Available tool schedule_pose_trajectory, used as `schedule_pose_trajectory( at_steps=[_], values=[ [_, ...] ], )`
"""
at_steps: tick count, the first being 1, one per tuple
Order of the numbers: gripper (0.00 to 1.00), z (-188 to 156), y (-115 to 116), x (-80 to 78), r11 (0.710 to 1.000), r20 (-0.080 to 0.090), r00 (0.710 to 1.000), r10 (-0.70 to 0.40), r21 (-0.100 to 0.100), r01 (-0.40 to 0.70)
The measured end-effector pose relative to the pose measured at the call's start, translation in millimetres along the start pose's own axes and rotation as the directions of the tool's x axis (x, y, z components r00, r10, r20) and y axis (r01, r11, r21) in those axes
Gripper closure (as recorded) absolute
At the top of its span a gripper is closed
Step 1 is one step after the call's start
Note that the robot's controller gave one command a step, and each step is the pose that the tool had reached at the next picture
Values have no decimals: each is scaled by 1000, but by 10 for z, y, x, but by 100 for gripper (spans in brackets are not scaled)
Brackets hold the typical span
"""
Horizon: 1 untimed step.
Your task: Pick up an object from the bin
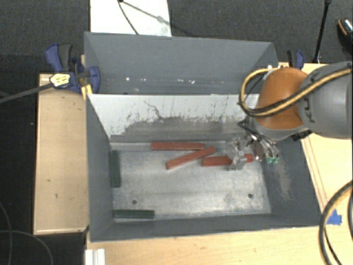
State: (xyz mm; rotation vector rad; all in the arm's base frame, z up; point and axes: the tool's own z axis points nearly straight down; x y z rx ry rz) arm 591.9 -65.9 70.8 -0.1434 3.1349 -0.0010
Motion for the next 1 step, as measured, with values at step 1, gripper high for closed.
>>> schedule_pose_trajectory(
  at_steps=[1],
  values=[
    [100, -1533, 62, 41, 1000, 8, 1000, -18, 2, 18]
  ],
)
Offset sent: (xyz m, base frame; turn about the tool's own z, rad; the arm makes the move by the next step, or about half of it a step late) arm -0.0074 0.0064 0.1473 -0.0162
